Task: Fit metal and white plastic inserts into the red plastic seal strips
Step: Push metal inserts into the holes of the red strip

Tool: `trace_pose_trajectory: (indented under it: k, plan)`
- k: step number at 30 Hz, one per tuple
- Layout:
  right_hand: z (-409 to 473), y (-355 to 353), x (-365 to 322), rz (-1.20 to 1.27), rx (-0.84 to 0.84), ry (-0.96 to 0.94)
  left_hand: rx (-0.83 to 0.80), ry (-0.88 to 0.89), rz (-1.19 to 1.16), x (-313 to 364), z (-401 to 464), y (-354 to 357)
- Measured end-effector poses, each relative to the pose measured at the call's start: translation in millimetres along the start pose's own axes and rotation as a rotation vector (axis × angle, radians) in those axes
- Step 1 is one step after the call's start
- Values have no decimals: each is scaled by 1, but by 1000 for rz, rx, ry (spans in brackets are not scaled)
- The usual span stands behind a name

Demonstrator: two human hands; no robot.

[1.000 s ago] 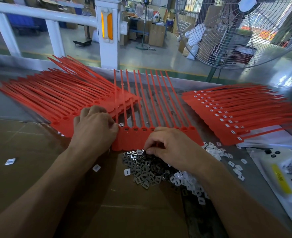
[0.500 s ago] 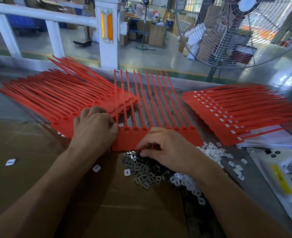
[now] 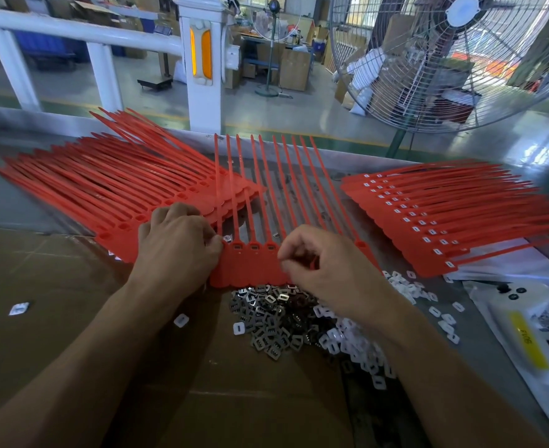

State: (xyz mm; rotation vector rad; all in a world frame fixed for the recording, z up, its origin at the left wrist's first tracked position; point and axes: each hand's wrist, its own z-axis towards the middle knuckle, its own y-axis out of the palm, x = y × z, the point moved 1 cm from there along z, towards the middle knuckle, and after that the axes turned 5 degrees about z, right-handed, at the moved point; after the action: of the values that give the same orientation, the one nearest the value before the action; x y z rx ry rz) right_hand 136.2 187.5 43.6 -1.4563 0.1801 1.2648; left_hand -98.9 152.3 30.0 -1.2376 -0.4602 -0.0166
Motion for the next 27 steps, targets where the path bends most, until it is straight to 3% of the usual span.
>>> trace_pose_trajectory:
  k: [5,12,18,27]
  plan:
    - [0,-28,22,78,296,152,-5,-1,-3,1,0,-1]
    - [1,-51,52,61,479,303,-3,-5,7,1,-1,-2]
    - [8,-54,67,-33,496,351,-9,-7,2,2,-1,-3]
    - [14,-53,71,-198,370,455,-14,-7,-8,3,-2,-4]
